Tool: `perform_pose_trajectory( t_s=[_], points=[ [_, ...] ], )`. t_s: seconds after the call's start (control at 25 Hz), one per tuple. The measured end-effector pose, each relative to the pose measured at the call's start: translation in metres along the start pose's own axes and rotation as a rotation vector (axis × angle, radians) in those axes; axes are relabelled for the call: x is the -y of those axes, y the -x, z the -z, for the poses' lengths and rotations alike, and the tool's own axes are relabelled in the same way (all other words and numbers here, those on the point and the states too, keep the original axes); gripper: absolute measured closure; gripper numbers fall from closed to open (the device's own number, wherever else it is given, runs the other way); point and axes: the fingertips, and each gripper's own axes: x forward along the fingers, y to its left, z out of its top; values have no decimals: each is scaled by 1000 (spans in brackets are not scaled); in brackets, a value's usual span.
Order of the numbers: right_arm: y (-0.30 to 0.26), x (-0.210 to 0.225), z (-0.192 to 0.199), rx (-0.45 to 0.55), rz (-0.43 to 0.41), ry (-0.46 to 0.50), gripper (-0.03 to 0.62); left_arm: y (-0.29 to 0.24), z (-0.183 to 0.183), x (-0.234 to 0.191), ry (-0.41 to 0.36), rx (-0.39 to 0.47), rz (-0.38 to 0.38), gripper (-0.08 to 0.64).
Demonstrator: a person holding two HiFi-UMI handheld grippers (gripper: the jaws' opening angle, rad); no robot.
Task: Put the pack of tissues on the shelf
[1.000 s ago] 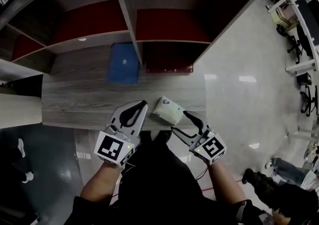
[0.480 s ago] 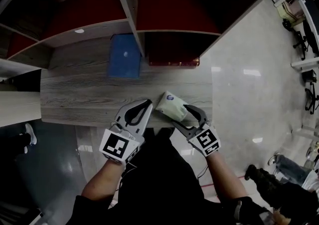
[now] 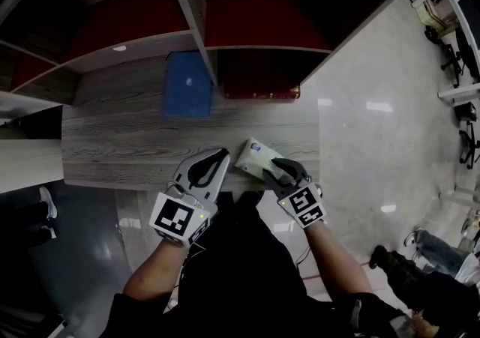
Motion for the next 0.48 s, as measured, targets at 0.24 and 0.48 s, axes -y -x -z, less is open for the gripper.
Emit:
perform_pose_trajectory(
  t_s=[0.24,0.48],
  points=[
    [8,7,-2,-17,12,-7,524,3,-16,-1,-9,15,-5,538],
    [28,13,-22,11,30,-13,549,8,-40,3,-26,36,-13,538]
  ],
)
